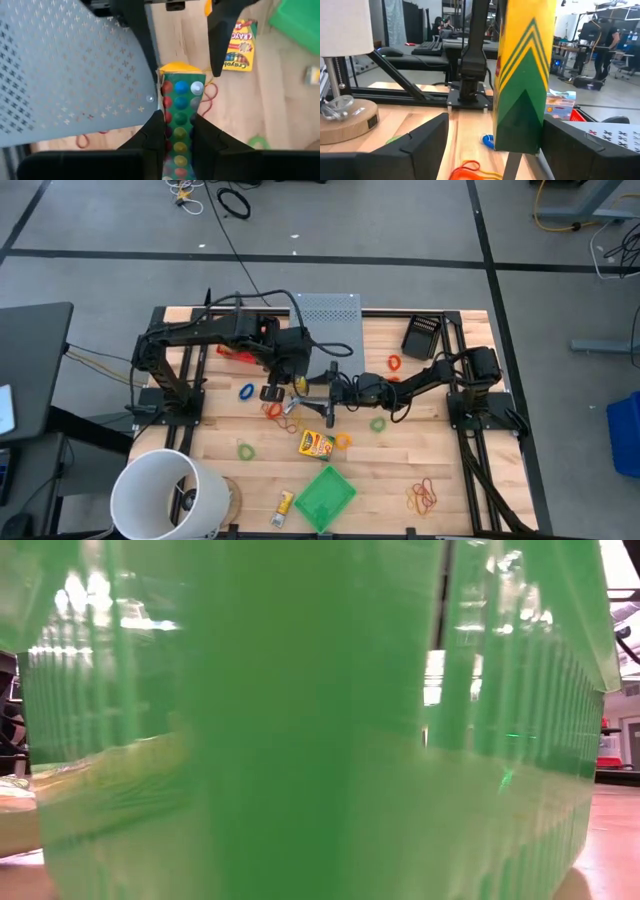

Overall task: Pick & Place Office Desk Supplies
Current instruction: Put the yellow crayon box into the red basket

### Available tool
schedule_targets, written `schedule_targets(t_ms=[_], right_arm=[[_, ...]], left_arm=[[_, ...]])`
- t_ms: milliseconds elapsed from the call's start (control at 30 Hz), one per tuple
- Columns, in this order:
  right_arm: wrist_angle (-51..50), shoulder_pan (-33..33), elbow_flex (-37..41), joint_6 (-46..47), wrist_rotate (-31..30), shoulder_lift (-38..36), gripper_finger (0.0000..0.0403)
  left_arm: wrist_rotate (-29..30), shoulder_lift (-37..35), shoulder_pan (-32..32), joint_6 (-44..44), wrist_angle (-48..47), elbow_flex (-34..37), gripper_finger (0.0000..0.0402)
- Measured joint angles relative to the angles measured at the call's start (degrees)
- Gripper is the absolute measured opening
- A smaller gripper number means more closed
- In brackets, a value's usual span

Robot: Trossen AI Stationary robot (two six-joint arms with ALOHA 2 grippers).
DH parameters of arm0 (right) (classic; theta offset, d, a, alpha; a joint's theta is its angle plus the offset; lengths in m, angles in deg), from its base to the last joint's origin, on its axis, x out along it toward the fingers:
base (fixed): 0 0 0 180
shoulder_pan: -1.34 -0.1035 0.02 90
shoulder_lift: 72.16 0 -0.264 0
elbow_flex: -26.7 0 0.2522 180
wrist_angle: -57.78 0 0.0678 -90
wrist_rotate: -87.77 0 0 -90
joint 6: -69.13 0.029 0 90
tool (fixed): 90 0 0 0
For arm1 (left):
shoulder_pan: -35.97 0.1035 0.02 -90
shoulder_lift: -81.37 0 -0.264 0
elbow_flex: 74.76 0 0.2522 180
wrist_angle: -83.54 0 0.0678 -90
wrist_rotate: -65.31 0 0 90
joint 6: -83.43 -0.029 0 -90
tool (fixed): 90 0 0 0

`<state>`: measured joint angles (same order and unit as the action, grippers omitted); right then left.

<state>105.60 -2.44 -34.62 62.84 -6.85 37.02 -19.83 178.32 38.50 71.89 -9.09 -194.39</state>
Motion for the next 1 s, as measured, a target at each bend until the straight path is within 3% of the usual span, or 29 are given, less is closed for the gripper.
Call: schedule_targets(t_ms=[200, 567, 700, 900, 1000], right_arm=[[0.08, -1.41, 0.11, -0.19, -1.33, -0.2, 0.0279], [-0.73, -2.88, 0.13, 2.37, -0.77, -0.37, 0.0279], [-1.65, -4.13, 0.15, 2.56, 5.92, -0.21, 0.0279], [-1.78, -4.5, 0.17, 0.2, 2.97, -0.17, 0.0279], [-1.68, -4.77, 0.17, 0.14, 3.04, -0.17, 0.0279]], left_arm=[[-3.04, 0.0, 3.66, 5.94, 1.33, 0.0, 0.006], [-2.97, -0.77, 10.23, 14.48, 8.83, 0.02, 0.0042], [4.92, -1.34, 10.61, 14.28, 8.72, 0.0, 0.0004], [3.97, -1.94, 8.96, 13.7, 6.4, 0.0, 0.0003], [8.78, -2.23, 8.85, 14.92, 6.47, 0.0, 0.0003]])
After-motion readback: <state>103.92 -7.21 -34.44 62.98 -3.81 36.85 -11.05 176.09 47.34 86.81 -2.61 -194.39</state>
